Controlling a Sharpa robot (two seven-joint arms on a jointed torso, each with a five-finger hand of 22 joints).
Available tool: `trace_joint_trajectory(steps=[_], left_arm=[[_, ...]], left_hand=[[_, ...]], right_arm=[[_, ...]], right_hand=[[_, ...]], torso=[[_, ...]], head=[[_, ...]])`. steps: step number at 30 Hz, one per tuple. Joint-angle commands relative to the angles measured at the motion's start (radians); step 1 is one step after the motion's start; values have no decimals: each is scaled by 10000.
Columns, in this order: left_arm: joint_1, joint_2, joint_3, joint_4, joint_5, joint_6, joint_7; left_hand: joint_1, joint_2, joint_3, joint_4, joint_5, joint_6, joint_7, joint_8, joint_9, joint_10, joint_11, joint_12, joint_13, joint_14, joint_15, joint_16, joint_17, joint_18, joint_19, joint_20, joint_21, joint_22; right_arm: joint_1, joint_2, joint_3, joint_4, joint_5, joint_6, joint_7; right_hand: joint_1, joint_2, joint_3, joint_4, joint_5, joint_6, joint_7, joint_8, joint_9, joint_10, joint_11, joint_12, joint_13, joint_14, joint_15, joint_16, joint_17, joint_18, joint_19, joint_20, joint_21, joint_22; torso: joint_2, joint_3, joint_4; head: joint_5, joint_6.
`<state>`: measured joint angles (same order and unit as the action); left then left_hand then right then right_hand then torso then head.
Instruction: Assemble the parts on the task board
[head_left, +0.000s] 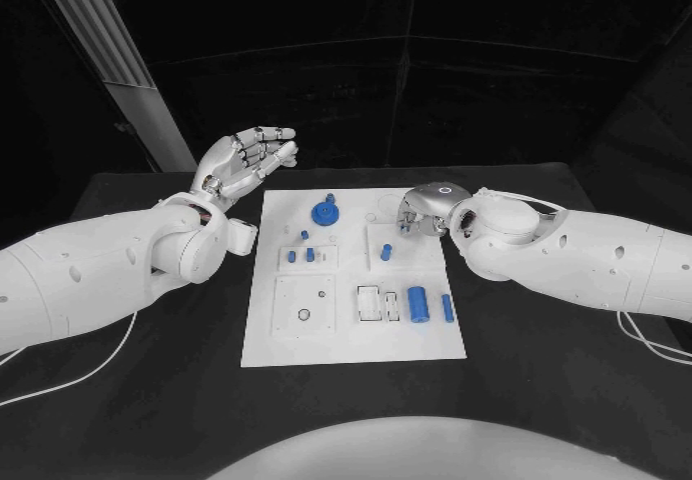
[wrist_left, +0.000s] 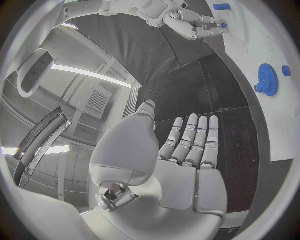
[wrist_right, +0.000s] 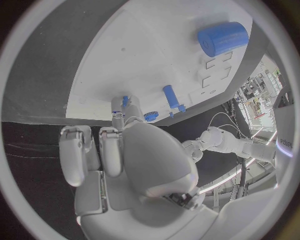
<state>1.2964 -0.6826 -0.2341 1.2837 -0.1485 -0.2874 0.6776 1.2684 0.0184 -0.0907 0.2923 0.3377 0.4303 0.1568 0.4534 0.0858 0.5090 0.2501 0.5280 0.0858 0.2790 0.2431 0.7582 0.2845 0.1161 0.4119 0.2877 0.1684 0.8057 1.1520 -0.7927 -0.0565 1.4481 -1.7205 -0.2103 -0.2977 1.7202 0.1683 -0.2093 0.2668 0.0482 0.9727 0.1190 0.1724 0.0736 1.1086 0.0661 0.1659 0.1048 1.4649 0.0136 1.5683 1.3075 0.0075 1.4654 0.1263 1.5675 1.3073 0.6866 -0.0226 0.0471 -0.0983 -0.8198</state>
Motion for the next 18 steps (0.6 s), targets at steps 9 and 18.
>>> trace_joint_trajectory(steps=[9,18], left_arm=[[17,1,7,8,57,74,1907],[17,5,7,-4,57,70,1884]], left_hand=[[2,114,-57,0,71,-92,1333,79,12,-100,6,83,-23,-62,-12,96,-50,-120,80,19,-38,-23],[24,154,-66,-1,74,-114,1333,128,9,-129,7,134,-31,-71,-13,140,-94,-120,95,19,-39,-28]], right_arm=[[-59,17,-44,13,-329,520,-228],[-70,-28,-44,88,-515,-68,-257]], right_hand=[[469,-122,161,-29,-9,684,-113,220,73,551,-108,-216,-330,1059,-163,24,2633,-75,1054,-207,33,2635],[497,-140,185,19,-10,899,-108,259,92,769,-105,-293,-416,1059,-172,24,2633,-75,1054,-227,33,2635]], torso=[[6,-1,-7],[8,1,-4]], head=[[-3,-2],[2,-10]])
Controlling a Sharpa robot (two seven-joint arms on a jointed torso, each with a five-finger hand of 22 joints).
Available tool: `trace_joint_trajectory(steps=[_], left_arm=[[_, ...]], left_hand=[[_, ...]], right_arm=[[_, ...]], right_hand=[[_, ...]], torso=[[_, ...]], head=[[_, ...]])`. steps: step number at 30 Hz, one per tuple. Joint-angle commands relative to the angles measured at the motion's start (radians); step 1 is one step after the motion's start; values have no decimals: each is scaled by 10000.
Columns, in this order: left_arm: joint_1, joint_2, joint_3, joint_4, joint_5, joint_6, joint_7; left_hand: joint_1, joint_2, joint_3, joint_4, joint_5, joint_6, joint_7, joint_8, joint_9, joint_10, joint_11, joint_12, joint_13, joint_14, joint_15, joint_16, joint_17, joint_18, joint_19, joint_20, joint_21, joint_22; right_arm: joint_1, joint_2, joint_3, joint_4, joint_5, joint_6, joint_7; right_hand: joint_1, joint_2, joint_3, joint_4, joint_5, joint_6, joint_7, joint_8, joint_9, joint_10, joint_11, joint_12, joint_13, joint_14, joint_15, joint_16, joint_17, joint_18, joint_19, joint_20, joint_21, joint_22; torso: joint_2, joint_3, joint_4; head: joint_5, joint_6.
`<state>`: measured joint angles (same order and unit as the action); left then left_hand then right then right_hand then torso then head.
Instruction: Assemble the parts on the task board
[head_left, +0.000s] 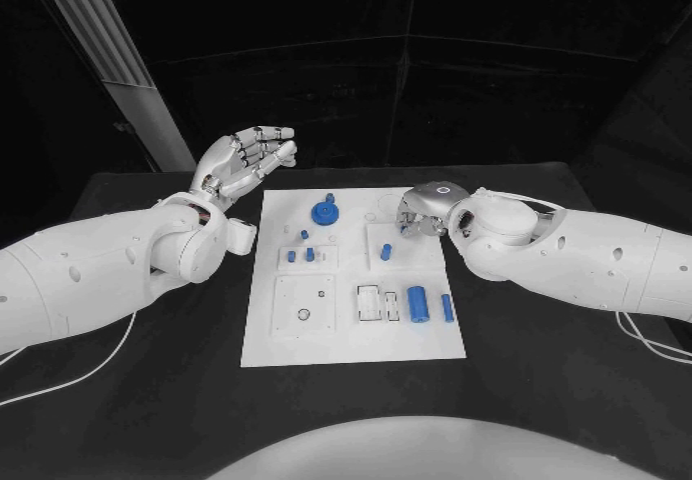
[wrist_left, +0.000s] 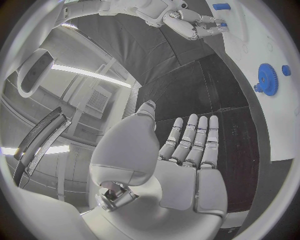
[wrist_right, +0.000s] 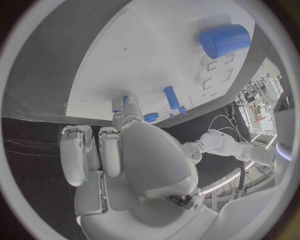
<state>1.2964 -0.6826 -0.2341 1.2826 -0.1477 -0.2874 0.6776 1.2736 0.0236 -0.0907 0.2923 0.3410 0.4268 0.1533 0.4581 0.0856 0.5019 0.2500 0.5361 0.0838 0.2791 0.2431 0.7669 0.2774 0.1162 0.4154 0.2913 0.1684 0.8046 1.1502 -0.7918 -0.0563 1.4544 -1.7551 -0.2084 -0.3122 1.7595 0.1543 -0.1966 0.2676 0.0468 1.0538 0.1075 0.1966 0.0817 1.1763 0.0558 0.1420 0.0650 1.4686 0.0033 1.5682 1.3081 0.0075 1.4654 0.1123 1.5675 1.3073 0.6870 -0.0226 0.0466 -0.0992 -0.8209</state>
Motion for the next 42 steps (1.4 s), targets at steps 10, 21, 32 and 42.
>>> trace_joint_trajectory(steps=[10,21,32,42], left_arm=[[16,-14,7,18,49,90,1882],[14,-4,7,-29,49,106,1868],[8,38,7,-74,49,136,1852],[-2,157,6,-166,49,178,1839]], left_hand=[[-10,130,-76,-2,45,-96,1369,118,8,-79,8,95,-18,-80,-12,86,-59,-122,66,-16,-43,-22],[-10,130,-76,-2,45,-96,1369,118,8,-79,8,95,-18,-80,-12,86,-59,-122,66,-16,-43,-22],[8,154,-101,-2,49,-129,1370,167,2,-112,10,152,-29,-97,-11,132,-112,-125,70,-16,-51,-30],[13,162,-108,-2,52,-142,1371,181,-1,-124,11,169,-32,-102,-10,146,-128,-125,71,-17,-53,-32]], right_arm=[[-66,-243,-45,366,-294,-1377,-63],[-63,-662,-35,939,-332,-2344,325],[-53,-914,-20,1481,-463,-3330,801],[-34,-549,-10,2084,-461,-3470,1417]], right_hand=[[75,-21,48,71,5,124,50,-9,3,166,35,-120,-36,1022,-45,26,2627,-75,1054,-79,33,2635],[69,-27,55,128,5,135,109,-55,-14,215,96,-207,-44,1022,3,26,2627,-75,1054,-54,33,2635],[101,-52,66,148,6,148,164,-99,-29,253,154,-290,-44,1022,51,26,2627,-75,1054,-21,33,2635],[219,-63,133,126,9,192,227,-148,-43,330,211,-391,-44,1022,108,26,2627,-75,1054,32,33,2635]], torso=[[1,12,-3],[-10,-9,-1],[4,-1,8],[-10,-14,22]], head=[[63,8],[67,7],[160,-1],[497,-81]])
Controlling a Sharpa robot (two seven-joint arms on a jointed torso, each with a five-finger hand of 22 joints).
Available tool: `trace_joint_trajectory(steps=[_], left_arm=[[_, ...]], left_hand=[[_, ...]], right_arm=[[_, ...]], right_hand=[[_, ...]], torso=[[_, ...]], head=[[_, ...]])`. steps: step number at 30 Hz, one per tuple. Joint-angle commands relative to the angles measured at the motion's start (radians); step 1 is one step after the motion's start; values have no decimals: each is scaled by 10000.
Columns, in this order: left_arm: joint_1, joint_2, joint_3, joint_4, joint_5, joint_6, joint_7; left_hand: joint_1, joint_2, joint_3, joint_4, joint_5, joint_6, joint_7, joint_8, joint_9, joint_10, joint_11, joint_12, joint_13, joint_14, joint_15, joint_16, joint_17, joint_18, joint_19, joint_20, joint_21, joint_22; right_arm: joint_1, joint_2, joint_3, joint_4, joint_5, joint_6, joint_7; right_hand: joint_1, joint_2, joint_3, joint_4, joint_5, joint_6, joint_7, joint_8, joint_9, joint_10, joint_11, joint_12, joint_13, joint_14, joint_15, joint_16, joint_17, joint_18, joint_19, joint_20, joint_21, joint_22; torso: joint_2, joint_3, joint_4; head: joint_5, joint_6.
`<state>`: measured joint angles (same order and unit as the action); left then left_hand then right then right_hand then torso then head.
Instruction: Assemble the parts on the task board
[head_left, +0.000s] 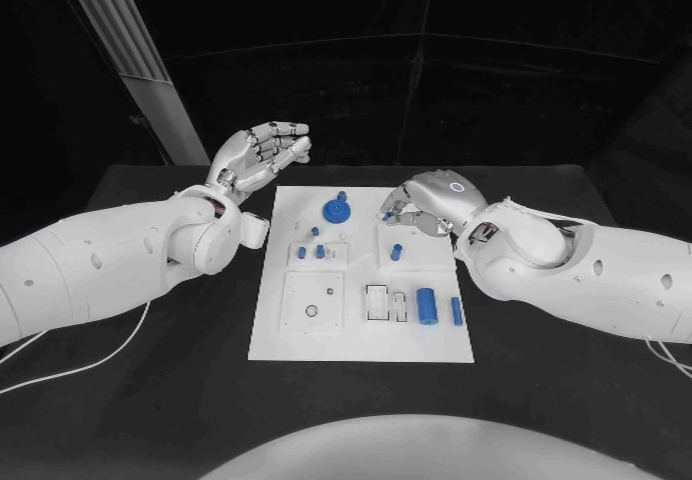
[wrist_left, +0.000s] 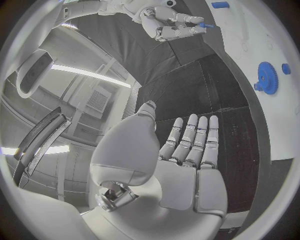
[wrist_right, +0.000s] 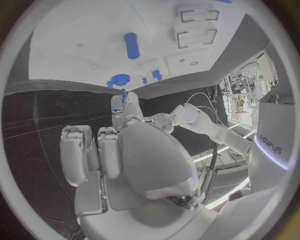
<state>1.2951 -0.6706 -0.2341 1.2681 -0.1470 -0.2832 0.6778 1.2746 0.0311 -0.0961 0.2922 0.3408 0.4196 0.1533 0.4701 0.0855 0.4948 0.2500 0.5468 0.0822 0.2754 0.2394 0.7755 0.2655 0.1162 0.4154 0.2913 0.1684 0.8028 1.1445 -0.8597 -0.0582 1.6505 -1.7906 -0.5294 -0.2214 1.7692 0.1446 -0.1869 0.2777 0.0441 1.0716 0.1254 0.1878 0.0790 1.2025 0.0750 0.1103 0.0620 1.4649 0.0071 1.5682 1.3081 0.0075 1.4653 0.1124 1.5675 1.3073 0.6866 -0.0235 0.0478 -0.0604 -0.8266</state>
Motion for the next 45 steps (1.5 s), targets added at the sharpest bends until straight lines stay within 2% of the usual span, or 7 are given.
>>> trace_joint_trajectory(steps=[1,5,11,15,20,31,45], left_arm=[[10,47,7,-29,42,139,1837],[7,94,7,-76,42,150,1837],[3,157,7,-152,42,165,1837],[2,163,7,-176,42,171,1829],[2,168,7,-174,42,177,1825],[1,163,7,-180,42,177,1797],[1,153,7,-174,42,188,1785]], left_hand=[[3,86,-53,-1,54,-70,1371,62,1,-54,11,62,-16,-65,27,60,-9,-126,71,-17,-53,-14],[3,86,-53,-1,54,-70,1371,62,1,-54,11,62,-16,-65,27,60,-9,-126,71,-17,-53,-14],[9,102,-66,0,60,-91,1372,85,-3,-74,13,89,-22,-76,28,82,-37,-127,73,-17,-58,-18],[12,108,-71,1,63,-99,1373,94,-5,-82,14,100,-25,-81,29,91,-48,-128,73,-17,-59,-20],[12,115,-79,1,65,-110,1374,106,-8,-92,15,114,-28,-89,30,101,-63,-129,73,-17,-62,-22],[9,128,-98,3,66,-134,1375,131,-13,-115,17,145,-36,-106,33,124,-96,-132,72,-17,-68,-27],[9,128,-98,3,66,-134,1375,131,-13,-115,17,145,-36,-106,33,124,-96,-132,72,-17,-68,-27]], right_arm=[[24,194,10,152,-101,-186,540],[26,576,10,267,-87,176,686],[25,1018,7,285,-25,773,877],[21,1359,2,151,66,1266,991],[13,1673,-6,11,60,1899,1023],[-11,1968,-13,-58,-199,3134,844],[-111,2217,-19,-139,-264,4004,842]], right_hand=[[127,33,40,25,36,19,52,-63,-17,71,24,-80,-13,1059,72,26,2626,-75,1055,34,33,2635],[137,33,48,26,36,25,60,-69,-19,75,33,-96,-14,1059,79,26,2626,-75,1055,41,33,2635],[148,37,65,39,36,11,85,-102,-29,77,55,-141,-16,1059,98,26,2626,-75,1055,60,33,2635],[154,37,75,47,36,-2,112,-128,-38,72,72,-179,-17,1059,111,26,2626,-75,1055,76,33,2635],[166,41,88,48,37,-10,130,-150,-44,66,86,-212,-17,1059,124,26,2626,-75,1055,90,33,2635],[186,54,117,50,36,-30,157,-192,-56,53,109,-274,-18,1059,146,26,2626,-75,1055,114,33,2635],[192,57,133,55,36,-53,179,-230,-66,32,131,-328,-18,1059,165,26,2626,-75,1055,134,33,2635]], torso=[[-5,-4,7],[-4,-6,-14],[11,-17,22],[0,4,-14],[10,-4,33],[5,-4,-11],[7,5,-8]], head=[[131,-29],[322,-97],[494,-232],[653,-358],[683,-428],[737,-460],[707,-460]])
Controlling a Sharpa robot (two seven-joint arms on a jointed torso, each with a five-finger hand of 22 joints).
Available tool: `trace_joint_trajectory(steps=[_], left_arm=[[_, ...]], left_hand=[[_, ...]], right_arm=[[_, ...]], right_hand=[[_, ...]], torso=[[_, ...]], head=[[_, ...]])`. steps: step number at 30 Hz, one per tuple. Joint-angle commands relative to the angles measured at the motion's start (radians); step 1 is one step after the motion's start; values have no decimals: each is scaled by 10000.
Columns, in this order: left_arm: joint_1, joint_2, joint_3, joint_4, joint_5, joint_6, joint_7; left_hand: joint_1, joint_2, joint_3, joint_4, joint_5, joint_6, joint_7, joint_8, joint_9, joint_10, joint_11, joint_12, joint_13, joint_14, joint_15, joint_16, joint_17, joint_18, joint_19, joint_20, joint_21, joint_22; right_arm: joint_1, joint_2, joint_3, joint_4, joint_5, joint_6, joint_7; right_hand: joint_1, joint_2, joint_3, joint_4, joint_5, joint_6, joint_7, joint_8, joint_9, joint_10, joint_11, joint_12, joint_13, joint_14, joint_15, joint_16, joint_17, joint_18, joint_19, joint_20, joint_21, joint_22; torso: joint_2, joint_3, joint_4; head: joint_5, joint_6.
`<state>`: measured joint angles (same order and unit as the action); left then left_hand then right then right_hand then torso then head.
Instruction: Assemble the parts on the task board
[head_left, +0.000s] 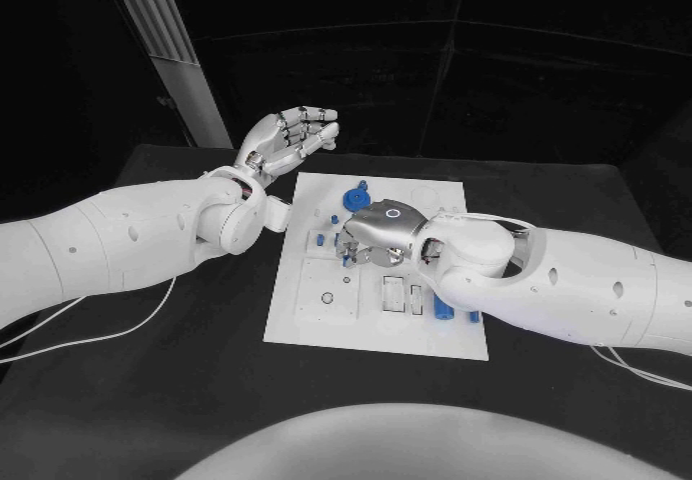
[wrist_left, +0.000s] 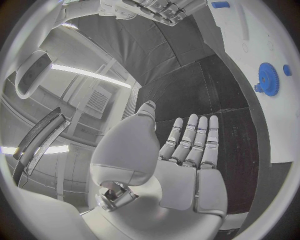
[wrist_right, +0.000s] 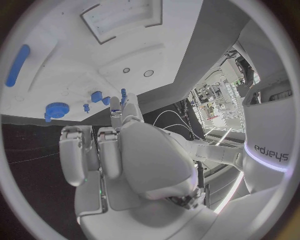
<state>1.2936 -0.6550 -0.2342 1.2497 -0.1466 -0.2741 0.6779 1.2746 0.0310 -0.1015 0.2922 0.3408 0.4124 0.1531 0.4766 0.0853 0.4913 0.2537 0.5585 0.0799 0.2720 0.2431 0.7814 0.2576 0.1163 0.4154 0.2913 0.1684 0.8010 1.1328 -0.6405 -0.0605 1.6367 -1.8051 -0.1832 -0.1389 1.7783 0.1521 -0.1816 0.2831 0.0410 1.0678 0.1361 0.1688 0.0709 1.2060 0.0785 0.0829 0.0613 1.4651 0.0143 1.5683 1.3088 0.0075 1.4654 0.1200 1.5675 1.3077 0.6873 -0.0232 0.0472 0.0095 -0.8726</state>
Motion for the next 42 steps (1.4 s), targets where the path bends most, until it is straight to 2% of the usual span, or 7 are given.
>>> trace_joint_trajectory(steps=[1,9,19,24,28,36,42], left_arm=[[15,-6,7,13,39,98,1783],[16,-39,7,34,40,96,1776],[16,-42,7,37,40,97,1776],[16,-40,7,41,40,95,1776],[16,-37,7,36,40,94,1774],[16,-32,7,31,40,95,1767],[16,-28,7,28,40,100,1763]], left_hand=[[9,129,-44,3,66,-62,1376,66,-12,-79,-21,28,-12,-72,-4,65,-17,-132,72,-17,-68,-10],[9,129,-44,3,66,-62,1376,66,-12,-79,-21,28,-12,-72,-4,65,-17,-132,72,-17,-68,-10],[10,151,-65,2,68,-90,1378,98,-18,-103,-18,68,-21,-95,0,93,-58,-136,68,-17,-77,-16],[10,156,-69,2,68,-95,1379,105,-19,-108,-18,76,-23,-99,0,99,-66,-137,67,-17,-78,-17],[10,156,-69,2,68,-95,1379,105,-19,-108,-18,76,-23,-99,0,99,-66,-137,67,-17,-78,-17],[11,166,-76,2,69,-103,1379,118,-21,-117,-17,90,-26,-104,1,111,-80,-138,66,-17,-81,-19],[11,179,-86,2,68,-116,1380,135,-24,-132,-16,109,-31,-111,3,129,-100,-140,64,-16,-85,-22]], right_arm=[[1,35,4,-4,-119,586,24],[-99,155,2,-88,-140,821,-2],[-191,257,1,-155,-374,1080,-123],[-199,283,1,-179,-403,1092,-188],[-214,358,0,-253,-415,1068,-256],[-243,416,-1,-354,-483,1092,-333],[-251,388,-2,-369,-527,1157,-347]], right_hand=[[101,-17,80,1,67,-16,73,-41,15,-3,96,-55,-11,1057,94,25,2620,-75,1054,59,33,2631],[99,-14,90,6,67,-33,89,-67,8,-14,110,-88,-11,1057,107,25,2620,-75,1054,72,33,2631],[107,-8,111,3,67,-67,102,-113,-3,-41,128,-139,-11,1057,127,25,2620,-75,1054,92,33,2631],[104,-6,114,7,67,-75,107,-124,-5,-49,134,-152,-11,1057,131,25,2620,-75,1054,98,33,2631],[96,-5,114,12,67,-82,111,-134,-7,-54,139,-160,-11,1057,135,25,2620,-75,1054,102,33,2631],[81,1,116,21,67,-87,116,-145,-9,-56,144,-168,-10,1057,140,25,2620,-75,1054,108,33,2631],[81,1,116,21,67,-87,116,-145,-9,-56,144,-168,-10,1057,140,25,2620,-75,1054,108,33,2631]], torso=[[2,3,-1],[3,0,-25],[0,-4,-14],[7,1,11],[-7,8,5],[-12,-4,-12],[-9,-1,-3]], head=[[-2,0],[-45,0],[-117,0],[-137,0],[-146,0],[-176,0],[-191,0]])
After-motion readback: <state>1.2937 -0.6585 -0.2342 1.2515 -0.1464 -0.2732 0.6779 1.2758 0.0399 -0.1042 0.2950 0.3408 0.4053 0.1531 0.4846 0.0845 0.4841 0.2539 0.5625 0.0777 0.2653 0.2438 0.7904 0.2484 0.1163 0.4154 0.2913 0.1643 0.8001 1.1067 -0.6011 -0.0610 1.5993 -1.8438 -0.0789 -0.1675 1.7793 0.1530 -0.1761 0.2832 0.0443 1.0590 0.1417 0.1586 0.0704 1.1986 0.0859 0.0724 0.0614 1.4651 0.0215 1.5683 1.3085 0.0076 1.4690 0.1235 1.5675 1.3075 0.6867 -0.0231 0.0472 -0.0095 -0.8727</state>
